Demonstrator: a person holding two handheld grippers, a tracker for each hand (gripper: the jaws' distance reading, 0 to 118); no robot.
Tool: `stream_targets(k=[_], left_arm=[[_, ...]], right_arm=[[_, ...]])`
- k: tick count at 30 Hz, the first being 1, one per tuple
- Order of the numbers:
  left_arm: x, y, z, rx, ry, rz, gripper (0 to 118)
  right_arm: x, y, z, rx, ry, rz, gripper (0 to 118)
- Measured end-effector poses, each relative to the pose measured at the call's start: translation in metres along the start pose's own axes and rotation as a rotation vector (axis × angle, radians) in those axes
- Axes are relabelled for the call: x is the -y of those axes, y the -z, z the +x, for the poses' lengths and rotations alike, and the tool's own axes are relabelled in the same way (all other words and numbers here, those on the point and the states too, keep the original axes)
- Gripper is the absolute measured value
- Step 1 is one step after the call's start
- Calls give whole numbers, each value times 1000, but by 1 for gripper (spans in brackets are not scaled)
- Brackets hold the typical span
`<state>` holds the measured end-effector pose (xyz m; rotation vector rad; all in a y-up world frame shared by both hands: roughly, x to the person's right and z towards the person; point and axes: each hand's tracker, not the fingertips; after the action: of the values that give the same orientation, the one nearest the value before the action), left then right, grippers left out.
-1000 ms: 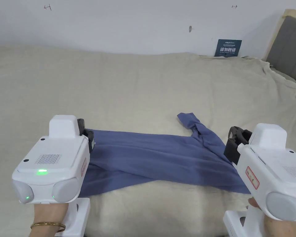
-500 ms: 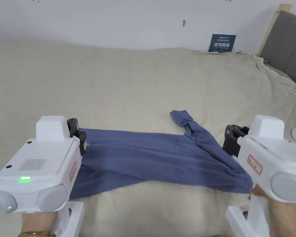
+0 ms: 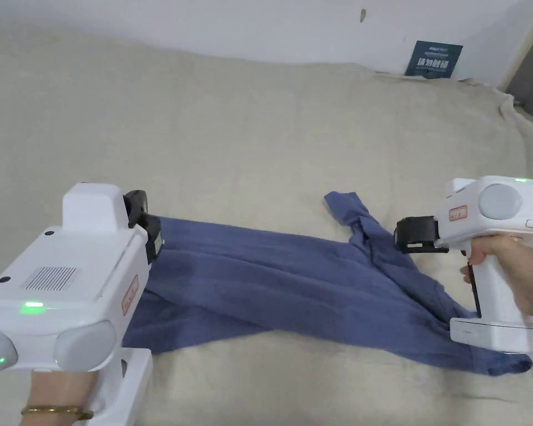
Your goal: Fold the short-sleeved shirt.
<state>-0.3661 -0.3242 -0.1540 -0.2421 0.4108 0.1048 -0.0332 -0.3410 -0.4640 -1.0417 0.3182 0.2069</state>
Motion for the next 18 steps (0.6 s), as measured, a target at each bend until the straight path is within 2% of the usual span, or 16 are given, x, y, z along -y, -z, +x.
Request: stream_targets(k=[2, 4, 6, 10, 13, 15, 17, 18], left_arm=[[0, 7, -1, -3, -5, -8, 0], [0, 14, -1, -7, -12, -14, 0], [1, 20, 0, -10, -17, -21, 0], [6, 30, 0, -17, -12, -50, 0], [12, 36, -2, -24, -19, -71, 0], [15, 41, -3, -34, -16, -88, 0], [18, 45, -4, -39, -18, -101, 0], [19, 47, -4, -41, -16, -107, 0]], right_arm=[[1, 23, 6, -12, 36, -66, 106], [3, 42, 11, 26, 59, -95, 105], [3, 54, 14, 34, 72, -93, 100], [-4, 72, 14, 12, 153, -61, 95], [-10, 83, 9, 10, 163, -57, 80], [-12, 90, 5, 14, 157, -61, 76], [-12, 96, 2, 11, 147, -65, 58], [-12, 99, 0, 12, 143, -71, 41]])
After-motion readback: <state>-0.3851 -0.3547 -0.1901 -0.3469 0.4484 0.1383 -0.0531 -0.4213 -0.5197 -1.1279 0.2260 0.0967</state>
